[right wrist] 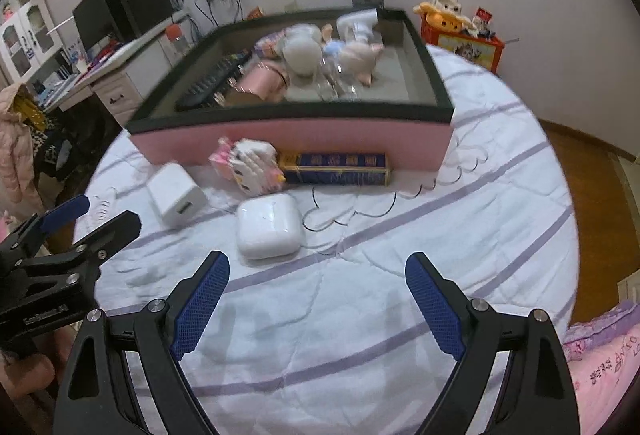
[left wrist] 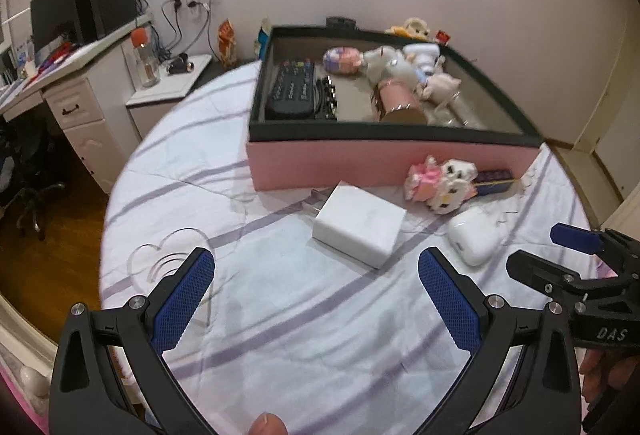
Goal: Organize rigid objects
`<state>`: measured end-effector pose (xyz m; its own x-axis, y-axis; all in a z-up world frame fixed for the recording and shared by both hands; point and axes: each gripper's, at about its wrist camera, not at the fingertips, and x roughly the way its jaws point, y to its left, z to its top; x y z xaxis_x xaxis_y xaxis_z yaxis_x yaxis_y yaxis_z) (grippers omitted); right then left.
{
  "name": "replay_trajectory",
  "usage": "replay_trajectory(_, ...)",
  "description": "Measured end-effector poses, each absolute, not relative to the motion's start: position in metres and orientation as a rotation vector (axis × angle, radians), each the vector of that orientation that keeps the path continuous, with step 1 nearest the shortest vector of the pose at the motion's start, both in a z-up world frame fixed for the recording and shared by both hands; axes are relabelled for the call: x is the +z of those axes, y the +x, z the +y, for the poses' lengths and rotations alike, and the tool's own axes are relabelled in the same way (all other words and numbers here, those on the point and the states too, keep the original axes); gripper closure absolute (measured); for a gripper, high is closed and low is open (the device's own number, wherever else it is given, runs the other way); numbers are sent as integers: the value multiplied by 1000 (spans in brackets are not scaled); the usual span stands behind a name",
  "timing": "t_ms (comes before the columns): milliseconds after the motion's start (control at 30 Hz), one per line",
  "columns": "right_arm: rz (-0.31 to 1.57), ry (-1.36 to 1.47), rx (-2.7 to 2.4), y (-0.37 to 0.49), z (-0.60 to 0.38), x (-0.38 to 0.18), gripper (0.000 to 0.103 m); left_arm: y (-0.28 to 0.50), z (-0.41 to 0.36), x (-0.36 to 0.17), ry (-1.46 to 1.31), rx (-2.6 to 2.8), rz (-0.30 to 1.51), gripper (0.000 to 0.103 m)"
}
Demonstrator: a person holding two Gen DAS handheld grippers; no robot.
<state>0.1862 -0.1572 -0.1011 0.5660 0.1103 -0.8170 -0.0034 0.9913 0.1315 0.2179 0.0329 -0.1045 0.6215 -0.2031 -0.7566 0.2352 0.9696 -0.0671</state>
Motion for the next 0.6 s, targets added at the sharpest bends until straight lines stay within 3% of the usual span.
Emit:
replay_trajectory(500, 946, 42, 100, 212, -138, -124, 15, 265, 15, -133, 68, -279, 925, 4)
replay_trajectory(600, 934, 6, 94, 213, -134, -123, 31, 264, 16, -133, 56, -294, 917, 13)
